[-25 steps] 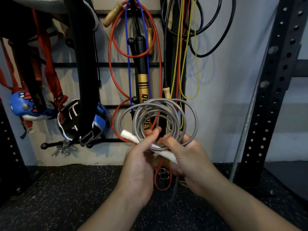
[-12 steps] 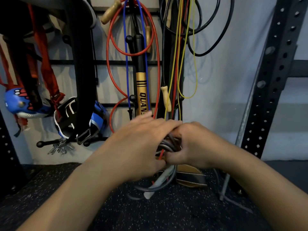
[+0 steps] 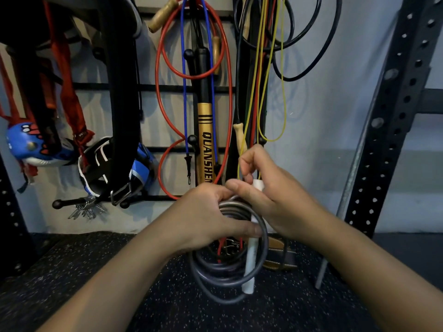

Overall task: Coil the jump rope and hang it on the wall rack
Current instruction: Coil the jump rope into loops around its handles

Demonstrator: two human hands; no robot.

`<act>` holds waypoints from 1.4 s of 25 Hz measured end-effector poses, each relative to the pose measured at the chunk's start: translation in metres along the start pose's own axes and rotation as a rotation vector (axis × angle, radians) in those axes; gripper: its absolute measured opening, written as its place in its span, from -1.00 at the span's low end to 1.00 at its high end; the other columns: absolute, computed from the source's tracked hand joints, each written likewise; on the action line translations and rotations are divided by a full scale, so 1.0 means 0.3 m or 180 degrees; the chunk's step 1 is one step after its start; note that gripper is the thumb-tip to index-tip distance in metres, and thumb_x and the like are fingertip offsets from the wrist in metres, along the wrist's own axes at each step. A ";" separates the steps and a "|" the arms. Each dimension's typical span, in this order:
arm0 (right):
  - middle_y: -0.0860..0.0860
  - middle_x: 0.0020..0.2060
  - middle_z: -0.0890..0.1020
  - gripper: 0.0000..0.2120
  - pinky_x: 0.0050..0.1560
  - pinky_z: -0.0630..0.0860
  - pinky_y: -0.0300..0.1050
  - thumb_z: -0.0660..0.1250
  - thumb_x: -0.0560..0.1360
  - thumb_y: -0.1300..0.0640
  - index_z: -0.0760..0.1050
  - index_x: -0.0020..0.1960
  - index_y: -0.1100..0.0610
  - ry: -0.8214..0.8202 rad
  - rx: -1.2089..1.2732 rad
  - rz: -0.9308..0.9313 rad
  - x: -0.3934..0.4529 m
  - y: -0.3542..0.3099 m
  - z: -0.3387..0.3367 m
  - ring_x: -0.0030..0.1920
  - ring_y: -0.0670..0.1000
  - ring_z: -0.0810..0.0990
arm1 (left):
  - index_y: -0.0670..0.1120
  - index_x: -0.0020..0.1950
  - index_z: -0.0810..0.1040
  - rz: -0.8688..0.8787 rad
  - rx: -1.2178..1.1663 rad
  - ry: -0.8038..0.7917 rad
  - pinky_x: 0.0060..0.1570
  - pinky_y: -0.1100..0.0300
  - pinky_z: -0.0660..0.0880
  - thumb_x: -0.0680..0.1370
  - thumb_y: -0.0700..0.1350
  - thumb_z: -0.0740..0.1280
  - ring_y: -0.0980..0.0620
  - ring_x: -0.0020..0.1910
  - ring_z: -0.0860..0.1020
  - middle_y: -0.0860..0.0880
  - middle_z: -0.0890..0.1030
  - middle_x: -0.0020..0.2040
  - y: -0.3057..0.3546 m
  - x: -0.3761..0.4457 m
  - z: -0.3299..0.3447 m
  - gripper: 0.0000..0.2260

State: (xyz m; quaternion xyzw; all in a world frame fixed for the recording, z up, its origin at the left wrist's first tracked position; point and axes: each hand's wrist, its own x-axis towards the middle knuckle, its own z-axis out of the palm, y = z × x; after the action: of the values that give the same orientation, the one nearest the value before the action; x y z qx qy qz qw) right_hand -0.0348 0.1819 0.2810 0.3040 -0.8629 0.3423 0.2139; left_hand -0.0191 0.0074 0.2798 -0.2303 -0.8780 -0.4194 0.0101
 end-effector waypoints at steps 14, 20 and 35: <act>0.08 -0.25 0.66 -0.55 -0.50 0.40 -0.34 0.36 0.43 -0.21 0.62 0.15 0.08 0.0067 0.2246 0.1028 -0.061 -0.006 0.022 -0.45 -0.12 0.57 | -0.12 0.07 0.68 0.0044 -0.2602 0.1301 -0.58 0.45 0.29 0.54 -0.15 0.44 0.25 -0.64 0.38 0.17 0.49 -0.54 -0.027 0.018 0.012 -0.87; 0.13 -0.20 0.77 -0.75 -0.36 0.53 -0.21 0.41 0.43 -0.17 0.65 0.00 -0.05 0.0475 0.2642 0.1262 -0.092 -0.017 0.093 -0.31 0.03 0.67 | 0.03 -0.05 0.73 -0.0186 -0.3520 0.1720 -0.33 0.17 0.17 0.49 -0.04 0.49 0.13 -0.48 0.21 0.12 0.34 -0.44 -0.039 0.034 0.069 -0.93; -0.07 -0.55 0.47 -0.91 -0.42 0.36 -0.26 0.30 0.65 0.05 0.57 0.11 -0.02 -0.0432 0.1038 0.0663 -0.063 0.065 -0.006 -0.52 -0.13 0.37 | 0.12 0.52 0.30 -0.0281 -0.1944 0.0977 -0.07 0.16 0.64 0.25 -0.21 0.62 0.08 -0.06 0.75 -0.03 0.66 0.22 -0.084 0.017 -0.031 -0.08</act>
State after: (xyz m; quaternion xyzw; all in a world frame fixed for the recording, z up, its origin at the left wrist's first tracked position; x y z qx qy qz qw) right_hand -0.0338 0.2017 0.2624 0.2661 -0.8352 0.4766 0.0666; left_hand -0.0355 -0.0110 0.2685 -0.1187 -0.7093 -0.6927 0.0545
